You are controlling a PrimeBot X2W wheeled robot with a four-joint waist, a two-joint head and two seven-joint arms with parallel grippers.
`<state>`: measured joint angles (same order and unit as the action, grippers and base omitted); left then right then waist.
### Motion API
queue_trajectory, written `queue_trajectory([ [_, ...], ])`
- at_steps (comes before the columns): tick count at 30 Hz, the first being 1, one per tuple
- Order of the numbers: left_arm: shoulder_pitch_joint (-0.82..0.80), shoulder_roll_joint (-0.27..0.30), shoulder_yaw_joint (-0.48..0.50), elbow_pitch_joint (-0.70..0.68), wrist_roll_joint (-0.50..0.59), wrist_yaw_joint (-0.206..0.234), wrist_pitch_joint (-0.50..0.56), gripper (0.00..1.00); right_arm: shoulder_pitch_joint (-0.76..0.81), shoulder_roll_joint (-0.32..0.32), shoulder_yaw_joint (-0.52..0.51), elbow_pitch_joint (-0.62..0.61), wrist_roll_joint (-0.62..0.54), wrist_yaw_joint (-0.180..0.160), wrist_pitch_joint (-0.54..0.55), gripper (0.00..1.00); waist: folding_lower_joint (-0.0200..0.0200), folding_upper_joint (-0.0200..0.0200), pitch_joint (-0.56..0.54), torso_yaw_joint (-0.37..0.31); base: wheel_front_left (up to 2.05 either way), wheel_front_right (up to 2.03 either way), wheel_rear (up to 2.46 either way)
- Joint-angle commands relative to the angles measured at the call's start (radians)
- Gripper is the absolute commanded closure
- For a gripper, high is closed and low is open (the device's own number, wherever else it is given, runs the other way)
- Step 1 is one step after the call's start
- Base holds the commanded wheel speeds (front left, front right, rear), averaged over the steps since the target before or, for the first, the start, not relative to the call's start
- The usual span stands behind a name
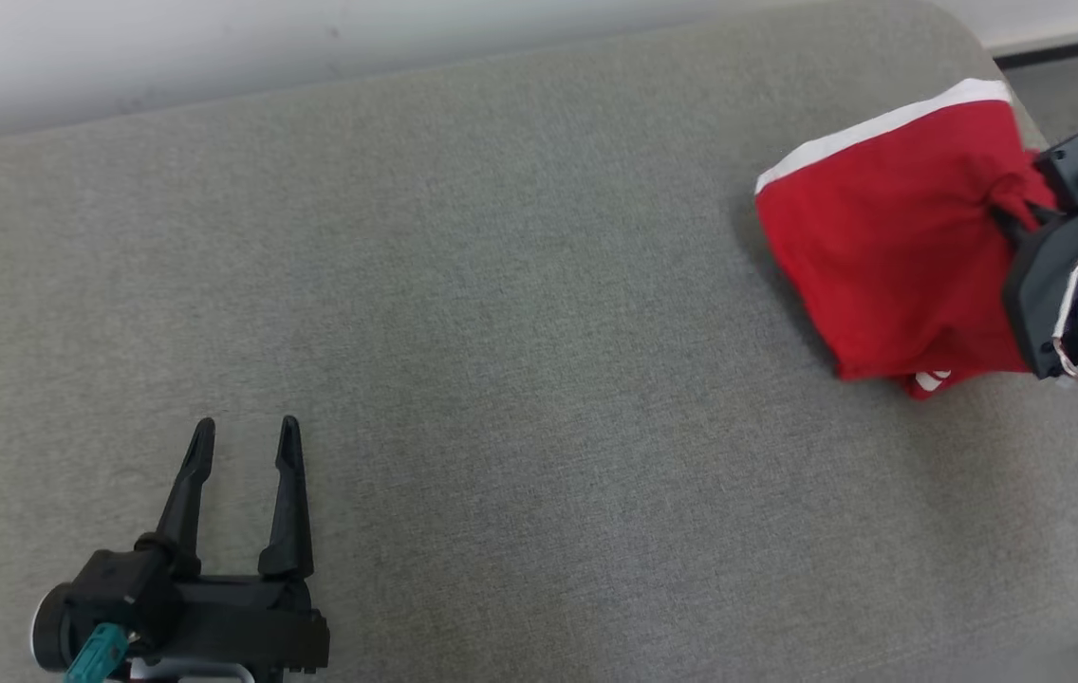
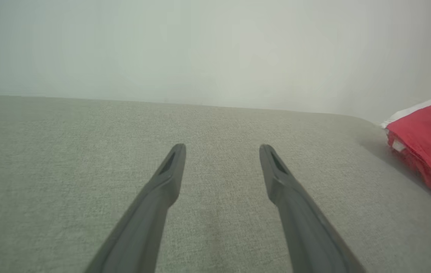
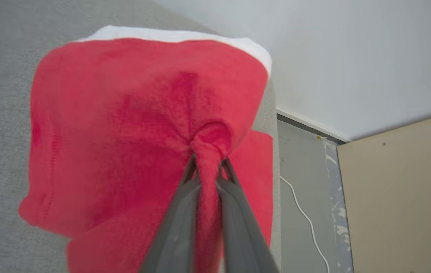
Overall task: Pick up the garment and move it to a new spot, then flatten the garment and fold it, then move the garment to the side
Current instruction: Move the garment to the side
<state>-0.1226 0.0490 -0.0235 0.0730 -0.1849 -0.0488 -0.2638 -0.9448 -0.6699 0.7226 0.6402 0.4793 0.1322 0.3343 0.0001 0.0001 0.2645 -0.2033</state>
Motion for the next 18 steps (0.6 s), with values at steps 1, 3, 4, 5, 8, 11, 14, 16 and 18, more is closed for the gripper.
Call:
queue_trajectory([
  [1,-0.013,0.003,-0.001,-0.001,0.009,-0.004,0.000,0.00,-0.017,0.009,-0.020,0.028,-0.020,-0.003,-0.023,1.00,-0.0001,-0.0001,0.047,-0.033,0.00,0.00,0.00],
  [3,-0.019,0.004,-0.002,-0.003,0.020,-0.013,0.000,0.00,-0.025,0.013,-0.053,0.082,-0.049,-0.003,-0.053,1.00,-0.0001,-0.0001,0.060,-0.031,0.00,0.00,0.00],
  [4,-0.021,0.007,-0.003,-0.004,0.025,-0.017,0.000,0.00,-0.028,0.015,-0.071,0.113,-0.069,-0.003,-0.066,1.00,-0.0001,-0.0001,0.066,-0.028,0.00,0.00,0.00],
  [5,-0.022,0.009,-0.002,-0.004,0.028,-0.021,0.000,0.00,-0.029,0.022,-0.087,0.140,-0.086,-0.003,-0.075,1.00,-0.0001,-0.0001,0.071,-0.024,0.00,0.00,0.00],
  [8,-0.026,0.011,0.000,-0.005,0.034,-0.024,0.000,0.00,-0.035,0.036,-0.126,0.192,-0.123,-0.003,-0.096,1.00,-0.0001,-0.0001,0.081,-0.016,0.00,0.00,0.00],
  [11,-0.033,0.011,-0.001,-0.007,0.039,-0.030,0.000,0.00,-0.051,0.041,-0.184,0.261,-0.211,-0.003,-0.130,1.00,-0.0001,-0.0001,0.097,-0.003,0.00,0.00,0.00],
  [14,-0.040,0.011,-0.005,-0.005,0.045,-0.034,0.000,0.00,-0.061,0.046,-0.235,0.320,-0.317,-0.003,-0.167,1.00,-0.0001,-0.0001,0.110,0.012,0.00,0.00,0.00],
  [16,-0.044,0.010,-0.006,-0.003,0.046,-0.039,0.000,0.00,-0.072,0.059,-0.275,0.347,-0.380,-0.003,-0.188,1.00,-0.0001,-0.0001,0.117,0.022,0.00,0.00,0.00],
  [18,-0.049,0.010,-0.005,0.000,0.045,-0.037,0.000,0.00,-0.072,0.075,-0.318,0.371,-0.432,-0.003,-0.195,0.95,-0.0001,-0.0001,0.120,0.029,0.00,0.00,0.00],
])
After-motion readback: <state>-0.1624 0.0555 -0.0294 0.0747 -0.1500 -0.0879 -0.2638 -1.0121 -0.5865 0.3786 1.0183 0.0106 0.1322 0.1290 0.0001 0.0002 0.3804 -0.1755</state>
